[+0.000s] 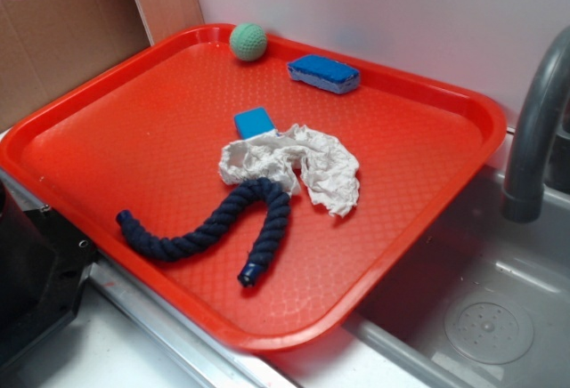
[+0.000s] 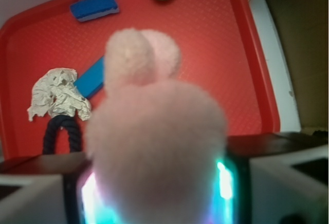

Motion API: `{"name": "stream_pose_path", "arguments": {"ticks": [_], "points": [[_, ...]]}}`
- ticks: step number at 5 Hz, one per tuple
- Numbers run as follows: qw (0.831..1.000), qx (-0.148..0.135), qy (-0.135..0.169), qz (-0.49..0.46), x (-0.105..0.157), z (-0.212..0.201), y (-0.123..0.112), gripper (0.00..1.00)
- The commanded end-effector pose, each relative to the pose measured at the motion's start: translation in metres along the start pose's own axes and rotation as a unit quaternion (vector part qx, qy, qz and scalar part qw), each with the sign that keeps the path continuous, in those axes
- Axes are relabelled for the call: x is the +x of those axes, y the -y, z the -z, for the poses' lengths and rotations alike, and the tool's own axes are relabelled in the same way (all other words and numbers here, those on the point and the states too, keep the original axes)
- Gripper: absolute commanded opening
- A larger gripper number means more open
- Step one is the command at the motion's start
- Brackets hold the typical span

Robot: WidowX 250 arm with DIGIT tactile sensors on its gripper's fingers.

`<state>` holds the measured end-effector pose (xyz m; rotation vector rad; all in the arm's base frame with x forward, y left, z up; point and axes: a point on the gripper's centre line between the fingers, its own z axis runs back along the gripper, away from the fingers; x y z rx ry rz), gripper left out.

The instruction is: Grab the pink bunny.

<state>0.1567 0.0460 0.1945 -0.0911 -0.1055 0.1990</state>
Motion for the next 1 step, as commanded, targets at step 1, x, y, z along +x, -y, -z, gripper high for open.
{"name": "stream_pose_path", "arguments": {"ticks": [1], "points": [[1.000,0.004,0.006,-0.018,0.0141,-0.0037,0.0000,0.00]]}}
